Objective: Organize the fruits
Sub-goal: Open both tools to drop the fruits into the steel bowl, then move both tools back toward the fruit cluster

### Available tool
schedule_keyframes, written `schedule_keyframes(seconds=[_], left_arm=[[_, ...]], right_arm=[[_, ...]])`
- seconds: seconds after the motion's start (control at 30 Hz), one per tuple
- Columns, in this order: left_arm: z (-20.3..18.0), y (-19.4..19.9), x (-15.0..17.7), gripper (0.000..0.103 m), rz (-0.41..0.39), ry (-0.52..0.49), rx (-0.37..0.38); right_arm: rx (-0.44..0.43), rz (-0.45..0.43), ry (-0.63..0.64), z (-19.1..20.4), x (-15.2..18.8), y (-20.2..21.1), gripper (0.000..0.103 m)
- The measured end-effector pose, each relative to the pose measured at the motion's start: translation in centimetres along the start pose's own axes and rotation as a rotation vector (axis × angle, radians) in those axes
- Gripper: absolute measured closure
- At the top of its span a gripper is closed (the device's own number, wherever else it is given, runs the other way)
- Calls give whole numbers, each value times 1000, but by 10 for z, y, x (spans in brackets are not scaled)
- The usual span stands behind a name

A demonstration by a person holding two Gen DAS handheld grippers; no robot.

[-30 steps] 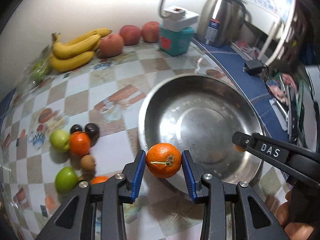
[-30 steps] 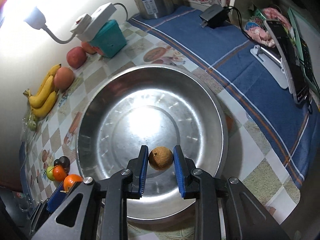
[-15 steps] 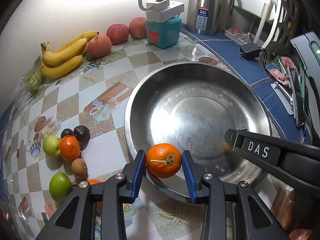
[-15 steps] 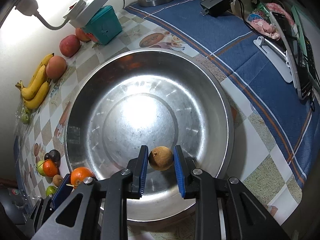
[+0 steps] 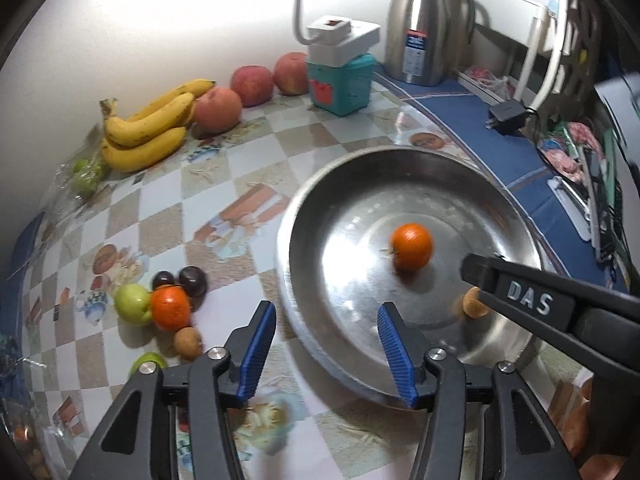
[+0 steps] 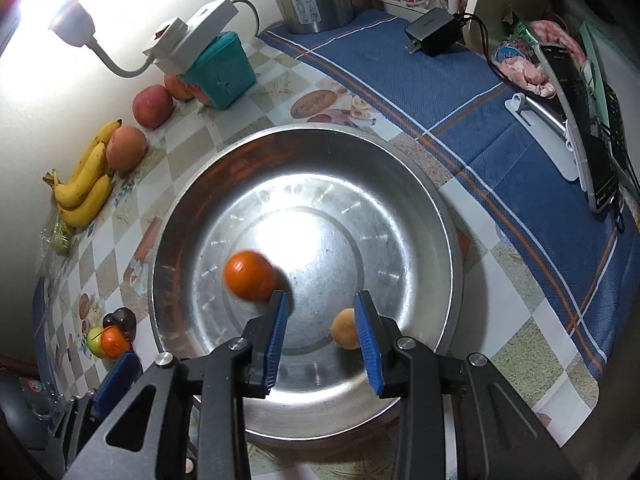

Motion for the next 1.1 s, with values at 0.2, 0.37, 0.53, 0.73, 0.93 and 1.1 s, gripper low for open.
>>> schedule_keyframes(seconds=[0.2, 0.37, 0.53, 0.73, 0.93, 1.1], left_arm=[[52, 1, 1, 40, 74, 204, -100], [107, 0, 19, 39, 172, 388, -207], [150, 11, 32, 36, 178, 552, -225], [182, 27, 39, 26, 159, 655, -242], [198, 35, 45, 6, 144, 689, -269], [200, 33, 48, 0, 159, 695, -275]], right_arm=[[-4, 0, 11, 3, 0, 1, 67], [-12, -18, 49, 11, 0, 5, 67], [-28, -29, 101, 26, 2, 8, 67], [-48, -47, 189, 47, 7, 13, 49], [-66, -53, 268, 67, 14, 13, 35], [-68, -48, 292, 74, 20, 11, 20]])
Point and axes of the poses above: each gripper's, at about its wrist camera, not at the fingertips, and y roughly against the way its jaws point, z to its left, x to its underside, the point moved 4 cm from there along -y, roughly the way its jaws point, and after that the axes turned 12 degrees about -z, right-handed, at the moved point
